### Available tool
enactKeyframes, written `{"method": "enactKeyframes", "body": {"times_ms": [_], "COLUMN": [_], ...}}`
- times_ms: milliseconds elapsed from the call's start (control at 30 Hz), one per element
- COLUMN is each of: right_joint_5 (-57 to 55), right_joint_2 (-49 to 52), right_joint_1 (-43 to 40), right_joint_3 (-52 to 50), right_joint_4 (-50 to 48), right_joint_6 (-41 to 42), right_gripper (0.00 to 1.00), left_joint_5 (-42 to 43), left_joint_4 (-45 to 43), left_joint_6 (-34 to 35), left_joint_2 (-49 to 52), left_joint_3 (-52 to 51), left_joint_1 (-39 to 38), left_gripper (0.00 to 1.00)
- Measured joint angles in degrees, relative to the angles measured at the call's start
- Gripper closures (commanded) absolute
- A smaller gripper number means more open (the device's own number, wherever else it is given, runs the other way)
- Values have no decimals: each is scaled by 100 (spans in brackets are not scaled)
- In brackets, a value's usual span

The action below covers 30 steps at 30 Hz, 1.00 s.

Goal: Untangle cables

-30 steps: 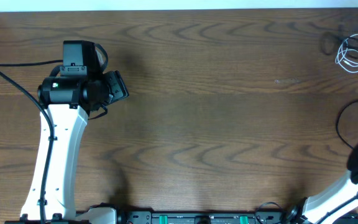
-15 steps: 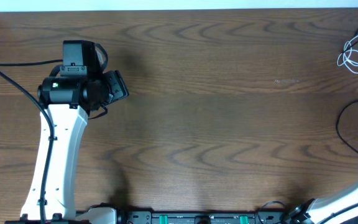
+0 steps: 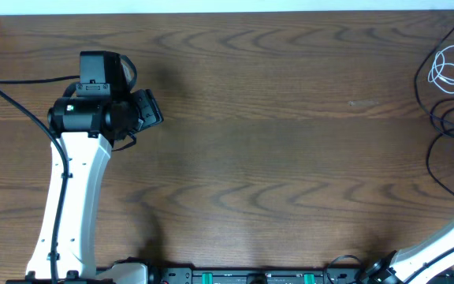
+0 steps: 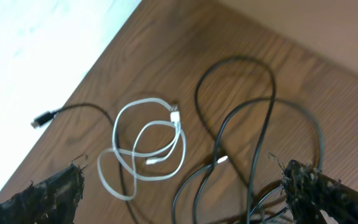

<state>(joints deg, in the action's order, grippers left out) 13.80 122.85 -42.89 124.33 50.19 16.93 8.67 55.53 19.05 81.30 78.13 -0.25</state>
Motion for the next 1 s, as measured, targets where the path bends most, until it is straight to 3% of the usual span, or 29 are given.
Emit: {"method": "enactKeyframes", "body": {"times_ms": [200,267,300,700,1000], "right_joint_5": [686,857,911,1036,-168], "right_joint_2": [-2,-31,-63,-1274,-2435], "right_joint_1": [72,160,219,2070,3777], "right_joint_3": [0,0,0,0,2], "right_joint_4": [238,376,501,1622,2684], "right_joint_6": [-39,-103,-122,-695,-922], "right_gripper": [1,1,1,2,1], "left_joint_5": [0,-4,0,0,0], "left_joint_4": [0,0,2,0,0], "left_joint_6": [0,-42,-37,-46,-46], "left_joint_2": [0,0,0,0,0], "left_joint_3": [0,0,0,0,0], "left_joint_1": [0,0,0,0,0], "left_gripper": [32,10,6,5,4]}}
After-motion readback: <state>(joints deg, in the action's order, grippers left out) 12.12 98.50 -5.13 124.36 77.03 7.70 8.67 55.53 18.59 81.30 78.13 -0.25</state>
